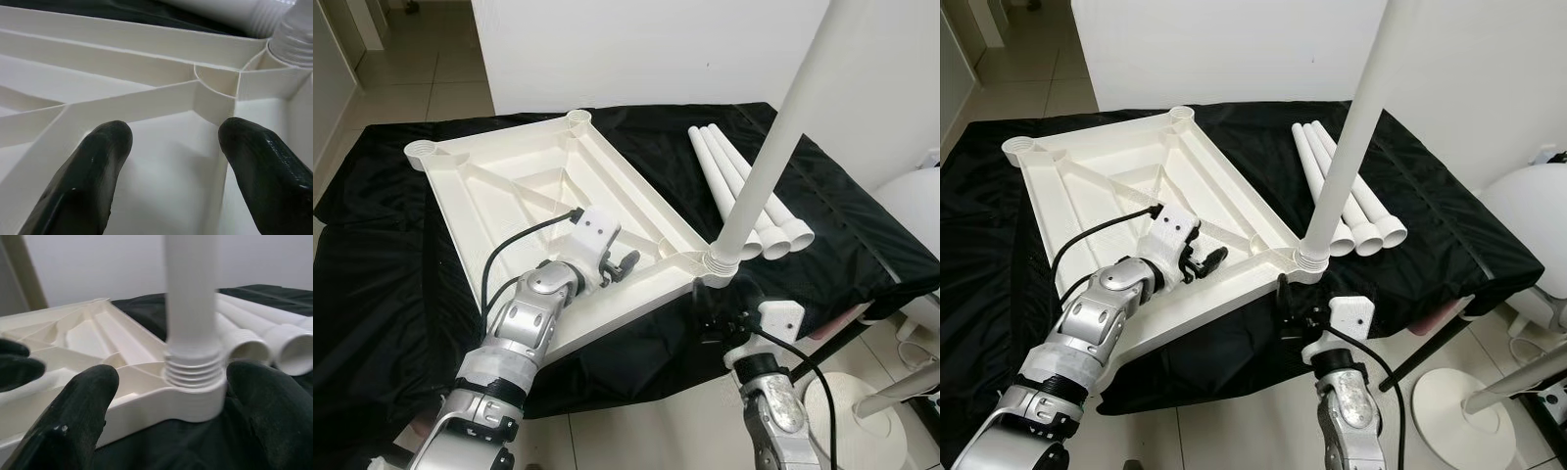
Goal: Building children table
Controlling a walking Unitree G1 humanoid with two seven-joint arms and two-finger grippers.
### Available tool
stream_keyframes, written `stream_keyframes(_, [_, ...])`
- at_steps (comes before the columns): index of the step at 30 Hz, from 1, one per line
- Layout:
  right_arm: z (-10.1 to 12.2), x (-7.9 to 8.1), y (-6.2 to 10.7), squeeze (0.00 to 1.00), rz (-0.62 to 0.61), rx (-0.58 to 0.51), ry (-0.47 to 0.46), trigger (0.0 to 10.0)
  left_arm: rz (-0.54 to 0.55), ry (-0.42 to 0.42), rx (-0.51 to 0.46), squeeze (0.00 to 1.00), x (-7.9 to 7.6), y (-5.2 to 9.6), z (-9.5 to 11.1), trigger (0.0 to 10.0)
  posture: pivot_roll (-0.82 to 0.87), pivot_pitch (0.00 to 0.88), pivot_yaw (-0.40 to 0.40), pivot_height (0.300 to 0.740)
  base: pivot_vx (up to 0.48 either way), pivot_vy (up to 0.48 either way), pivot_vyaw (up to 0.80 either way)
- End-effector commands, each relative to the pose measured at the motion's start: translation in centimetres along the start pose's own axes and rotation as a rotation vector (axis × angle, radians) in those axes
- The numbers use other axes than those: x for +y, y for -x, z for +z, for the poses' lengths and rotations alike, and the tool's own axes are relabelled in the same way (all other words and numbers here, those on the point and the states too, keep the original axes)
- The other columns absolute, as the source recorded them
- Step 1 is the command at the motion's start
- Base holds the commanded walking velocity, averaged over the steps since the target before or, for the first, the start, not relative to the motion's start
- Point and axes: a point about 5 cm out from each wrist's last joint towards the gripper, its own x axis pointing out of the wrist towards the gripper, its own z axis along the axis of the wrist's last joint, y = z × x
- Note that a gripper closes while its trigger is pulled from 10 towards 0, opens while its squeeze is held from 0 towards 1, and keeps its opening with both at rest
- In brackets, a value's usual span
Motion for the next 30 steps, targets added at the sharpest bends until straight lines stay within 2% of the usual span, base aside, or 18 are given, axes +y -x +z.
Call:
stream_keyframes(1, [0.1,-0.6,0.6,0.0,-0.027,-0.005,0.007,10.0,-0.102,-0.021,0.015,0.0,-0.7,0.2,-0.2,10.0,-0.01,0.049,0.009,0.74,0.0,0.0,0.0])
stream_keyframes(2, [0.1,-0.8,0.9,0.0,-0.042,0.001,0.007,10.0,-0.152,-0.062,0.011,0.0,-0.9,0.6,-0.2,10.0,-0.02,0.053,0.014,0.74,0.0,0.0,0.0])
stream_keyframes(6, [0.1,-0.9,1.2,0.0,-0.055,0.006,0.006,10.0,-0.208,-0.102,0.02,0.0,-1.2,1.1,-0.4,10.0,-0.02,0.057,0.019,0.74,0.0,0.0,0.0])
stream_keyframes(11, [0.2,-0.9,1.0,0.0,-0.065,0.001,0.007,10.0,-0.206,-0.123,0.075,0.0,-0.9,0.9,-0.7,10.0,-0.03,0.061,0.024,0.74,0.0,0.0,0.0])
stream_keyframes(15, [0.2,-0.9,0.9,0.0,-0.066,0.0,0.007,10.0,-0.2,-0.139,0.081,0.0,-0.8,0.8,-0.7,10.0,-0.03,0.061,0.024,0.74,0.0,0.0,0.0])
stream_keyframes(18, [0.3,-0.9,0.6,0.0,-0.066,-0.001,0.01,10.0,-0.158,-0.117,0.132,0.0,-0.6,0.2,-1.0,10.0,-0.03,0.06,0.024,0.74,0.0,0.0,0.0])
stream_keyframes(20, [0.3,-1.0,0.3,0.0,-0.067,-0.004,0.019,10.0,-0.069,-0.055,0.199,0.0,0.0,-0.6,-1.5,10.0,-0.02,0.059,0.022,0.74,0.0,0.0,0.0])
stream_keyframes(21, [0.3,-1.0,0.3,0.0,-0.067,-0.004,0.019,10.0,-0.069,-0.055,0.199,0.0,0.0,-0.6,-1.5,10.0,-0.02,0.059,0.022,0.74,0.0,0.0,0.0])
stream_keyframes(23, [0.4,-0.9,0.1,0.0,-0.07,-0.007,0.027,10.0,-0.014,-0.005,0.245,0.0,0.3,-1.0,-2.0,10.0,-0.02,0.059,0.024,0.74,0.0,0.0,0.0])
stream_keyframes(30, [0.5,-0.7,-0.1,0.0,-0.07,-0.012,0.028,10.0,0.023,0.027,0.301,0.0,0.3,-1.2,-2.7,10.0,-0.03,0.062,0.025,0.74,0.0,0.0,0.0])
